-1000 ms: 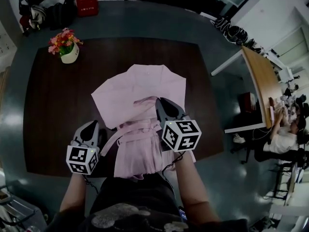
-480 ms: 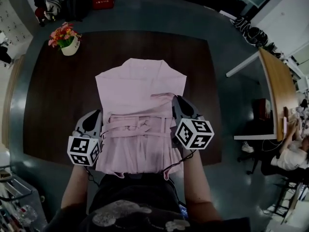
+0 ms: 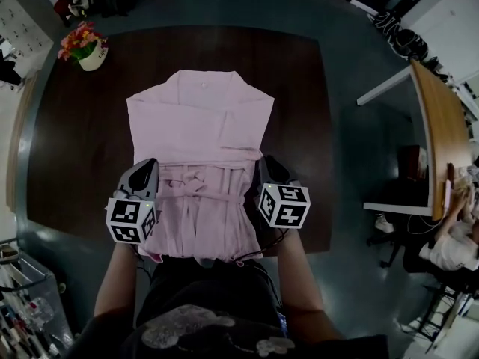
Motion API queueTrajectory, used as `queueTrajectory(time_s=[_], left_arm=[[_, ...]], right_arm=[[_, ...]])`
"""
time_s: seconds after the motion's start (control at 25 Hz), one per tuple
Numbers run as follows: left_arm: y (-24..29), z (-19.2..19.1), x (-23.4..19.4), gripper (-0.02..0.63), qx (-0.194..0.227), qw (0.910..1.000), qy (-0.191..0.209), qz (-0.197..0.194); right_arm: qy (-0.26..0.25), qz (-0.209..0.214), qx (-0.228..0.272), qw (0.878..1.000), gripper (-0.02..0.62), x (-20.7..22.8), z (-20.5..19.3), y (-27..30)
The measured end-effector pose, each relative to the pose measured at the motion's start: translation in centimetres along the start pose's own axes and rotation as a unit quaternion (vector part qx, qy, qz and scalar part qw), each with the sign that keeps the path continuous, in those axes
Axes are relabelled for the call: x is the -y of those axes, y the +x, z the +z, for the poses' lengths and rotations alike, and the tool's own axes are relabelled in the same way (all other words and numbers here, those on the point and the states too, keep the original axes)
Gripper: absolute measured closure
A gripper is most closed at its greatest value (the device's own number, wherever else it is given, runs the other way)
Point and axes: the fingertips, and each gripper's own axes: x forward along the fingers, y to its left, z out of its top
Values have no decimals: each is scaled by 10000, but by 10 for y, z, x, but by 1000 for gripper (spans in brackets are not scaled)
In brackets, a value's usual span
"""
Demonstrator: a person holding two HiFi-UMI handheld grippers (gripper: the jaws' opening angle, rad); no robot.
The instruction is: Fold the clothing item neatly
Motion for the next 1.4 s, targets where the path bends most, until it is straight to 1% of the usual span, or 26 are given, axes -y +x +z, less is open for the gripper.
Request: queueTrajectory(time_s=[0.08,0.16,0.2,0.28,0.36,0.4,0.48,0.56,0.6,0.64,0.72,0.84,0.96,1.04,1.12,1.24,1.32,1.4], left_arm=[[3,0,9,598,0,10000,-38,33],[3,0,17,598,-6,10000,-62,48],[4,0,19,598,-8,10000,-71,50],[5,-1,20,598,-15,9999,-111,50],[6,-4,21,598,-32,9998,-181,43],[7,-7,21,598,-48,9998,-211,30],[11,-9,20,598,-73,9997,-231,-28],[15,-7,17,598,-66,9997,-210,-106],[16,-6,15,598,-62,9997,-205,-139],[17,-5,13,598,-61,9996,-213,-170],[20,-4,9,598,-64,9994,-230,-239],[25,-1,0,598,-73,9993,-172,-338],[31,1,-14,598,-79,9992,-139,-374],[35,3,-22,598,-62,9992,-123,-383],[38,5,-28,598,-55,9992,-86,-393],[43,8,-39,598,-50,9992,16,-392],[48,12,-50,598,-36,9992,75,-399],[57,14,-62,597,-131,9988,77,-473]], right_arm=[[-329,49,68,9994,575,2,8,-4],[-908,252,145,9954,574,-9,20,-4],[-1269,409,165,9909,566,-19,27,-1],[-1918,823,47,9780,510,-46,33,12],[-2321,1195,-282,9649,478,-70,27,29],[-2495,1280,-439,9589,474,-78,21,39],[-2881,1229,-664,9474,472,-87,11,55],[-3184,992,-797,9394,474,-89,6,69],[-3267,854,-822,9376,474,-88,6,73],[-3286,722,-802,9383,484,-86,8,75],[-3160,460,-694,9451,517,-77,17,77],[-2884,45,-661,9552,517,-50,28,77],[-2477,-328,-627,9662,522,-21,37,78],[-2195,-593,-533,9723,571,-3,43,77],[-1939,-899,-506,9756,575,19,44,75],[-1583,-1392,-474,9764,575,51,43,69],[-1318,-1516,-366,9789,575,63,47,62],[-1009,-1369,-193,9852,575,65,54,60]])
